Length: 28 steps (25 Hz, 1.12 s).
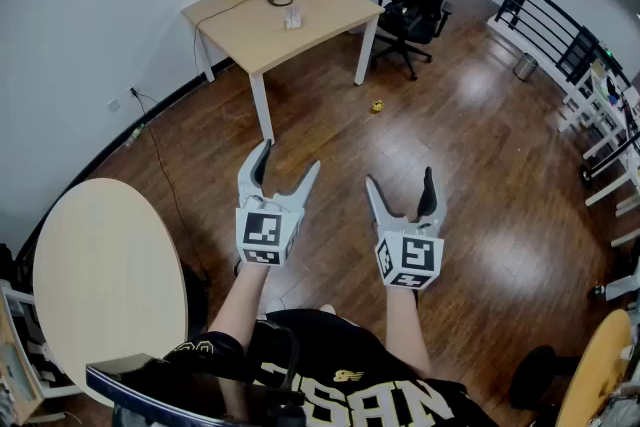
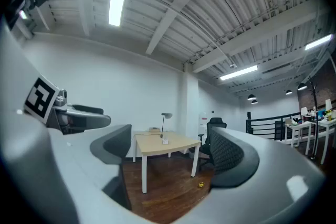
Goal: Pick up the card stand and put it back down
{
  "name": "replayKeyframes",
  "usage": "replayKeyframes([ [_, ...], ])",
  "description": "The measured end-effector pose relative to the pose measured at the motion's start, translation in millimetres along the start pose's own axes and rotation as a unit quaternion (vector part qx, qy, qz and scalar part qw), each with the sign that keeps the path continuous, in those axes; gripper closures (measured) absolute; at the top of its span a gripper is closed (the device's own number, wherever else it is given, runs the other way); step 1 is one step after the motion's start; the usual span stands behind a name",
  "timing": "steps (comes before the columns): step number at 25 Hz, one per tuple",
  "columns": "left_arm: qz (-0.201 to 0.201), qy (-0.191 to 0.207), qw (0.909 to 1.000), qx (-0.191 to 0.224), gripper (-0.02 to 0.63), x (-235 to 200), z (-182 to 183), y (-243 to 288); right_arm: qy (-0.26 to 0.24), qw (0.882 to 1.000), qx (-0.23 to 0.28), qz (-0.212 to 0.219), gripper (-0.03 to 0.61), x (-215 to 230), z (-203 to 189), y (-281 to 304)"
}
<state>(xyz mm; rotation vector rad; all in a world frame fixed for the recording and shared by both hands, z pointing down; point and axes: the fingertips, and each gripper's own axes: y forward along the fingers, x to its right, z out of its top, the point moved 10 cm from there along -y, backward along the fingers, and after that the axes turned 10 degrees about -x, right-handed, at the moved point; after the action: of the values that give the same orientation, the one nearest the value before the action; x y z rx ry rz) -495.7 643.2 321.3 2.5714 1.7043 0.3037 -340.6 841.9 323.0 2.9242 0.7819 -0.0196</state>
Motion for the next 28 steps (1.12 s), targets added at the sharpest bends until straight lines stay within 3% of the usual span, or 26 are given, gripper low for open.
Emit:
replayKeyframes([
  [7, -0.012, 0.002, 0.9999, -0.012, 0.236, 42, 17, 29, 0.012, 1.000, -0.012, 0.005, 0.114, 51, -8, 4],
  [12, -0.029, 0.004, 0.9994, -0.019, 0.238, 45, 11, 63, 0.021, 1.000, -0.017, 0.011, 0.114, 63, -15, 30],
  [19, -0.055, -0.009, 0.9983, -0.018, 0.242, 12, 5, 141, 0.007, 0.999, -0.034, -0.004, 0.114, 76, -18, 104],
  [28, -0.096, -0.023, 0.9951, 0.008, 0.242, -49, 31, 257, 0.007, 0.999, -0.021, -0.047, 0.114, 96, 23, 211],
])
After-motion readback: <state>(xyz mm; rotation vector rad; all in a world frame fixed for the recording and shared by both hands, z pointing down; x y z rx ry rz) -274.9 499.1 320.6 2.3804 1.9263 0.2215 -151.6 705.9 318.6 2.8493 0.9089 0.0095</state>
